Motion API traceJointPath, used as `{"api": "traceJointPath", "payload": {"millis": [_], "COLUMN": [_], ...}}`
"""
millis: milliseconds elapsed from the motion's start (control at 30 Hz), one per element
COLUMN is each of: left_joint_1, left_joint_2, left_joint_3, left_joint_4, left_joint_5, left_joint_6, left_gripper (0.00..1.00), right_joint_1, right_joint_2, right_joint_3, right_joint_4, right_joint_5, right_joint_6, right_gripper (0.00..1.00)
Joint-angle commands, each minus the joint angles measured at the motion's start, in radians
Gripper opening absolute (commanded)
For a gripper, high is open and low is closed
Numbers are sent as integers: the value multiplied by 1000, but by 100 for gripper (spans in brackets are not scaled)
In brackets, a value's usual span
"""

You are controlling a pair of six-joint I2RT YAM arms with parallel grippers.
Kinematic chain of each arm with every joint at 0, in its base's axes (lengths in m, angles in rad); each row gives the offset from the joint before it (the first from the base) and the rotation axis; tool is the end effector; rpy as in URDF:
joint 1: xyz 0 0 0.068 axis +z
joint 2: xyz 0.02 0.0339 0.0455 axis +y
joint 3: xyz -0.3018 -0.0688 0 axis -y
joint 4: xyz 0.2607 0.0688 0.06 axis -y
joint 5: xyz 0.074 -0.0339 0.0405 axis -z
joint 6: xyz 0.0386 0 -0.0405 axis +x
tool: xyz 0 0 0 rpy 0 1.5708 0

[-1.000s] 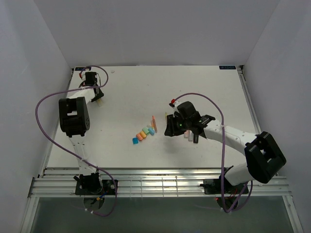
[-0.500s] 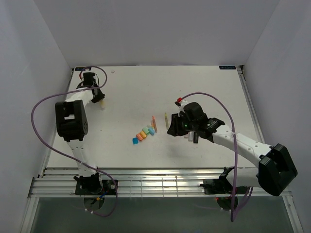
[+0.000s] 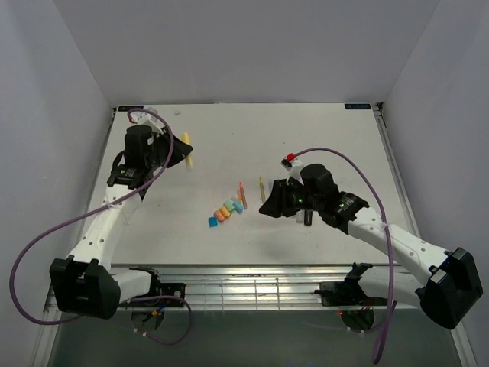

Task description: Open the pen caps

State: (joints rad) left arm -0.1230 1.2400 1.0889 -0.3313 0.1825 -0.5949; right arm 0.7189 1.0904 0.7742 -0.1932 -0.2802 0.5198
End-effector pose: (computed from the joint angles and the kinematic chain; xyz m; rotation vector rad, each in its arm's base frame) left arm 0.2849 -0.0423 0.3671 -0.3781 2.0705 -0.6268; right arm 0.1766 0.1687 0.3029 -0.4043 2.1955 1.0134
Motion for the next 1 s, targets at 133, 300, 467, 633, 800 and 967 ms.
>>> {"api": "traceJointPath", "payload": {"millis": [133, 300, 467, 633, 800, 967], "left_joint_1": [-205, -351, -453, -487, -491, -497], "left_joint_2": [-148, -180, -182, -201, -234, -247], "left_joint_3": [-210, -270, -306, -330, -349, -351], "left_joint_4": [54, 86, 104, 107, 109, 109], "left_joint_5": [41, -17, -49, -80, -87, -98], "left_joint_6": [-181, -255, -301, -315, -328, -353], "left_gripper": [8, 6, 4, 4, 2, 0], "right_joint_1": [109, 158, 209, 250, 277, 298], "right_joint_2": [86, 166, 252, 281, 289, 301], "right_joint_3": [59, 105, 158, 168, 181, 191], "right_joint_4": [173, 259, 288, 343, 331, 324], "right_joint_5": [28, 85, 145, 199, 254, 321], "right_joint_6": [111, 146, 154, 174, 184, 195], "right_gripper": [71, 73, 69, 66, 65, 53]}}
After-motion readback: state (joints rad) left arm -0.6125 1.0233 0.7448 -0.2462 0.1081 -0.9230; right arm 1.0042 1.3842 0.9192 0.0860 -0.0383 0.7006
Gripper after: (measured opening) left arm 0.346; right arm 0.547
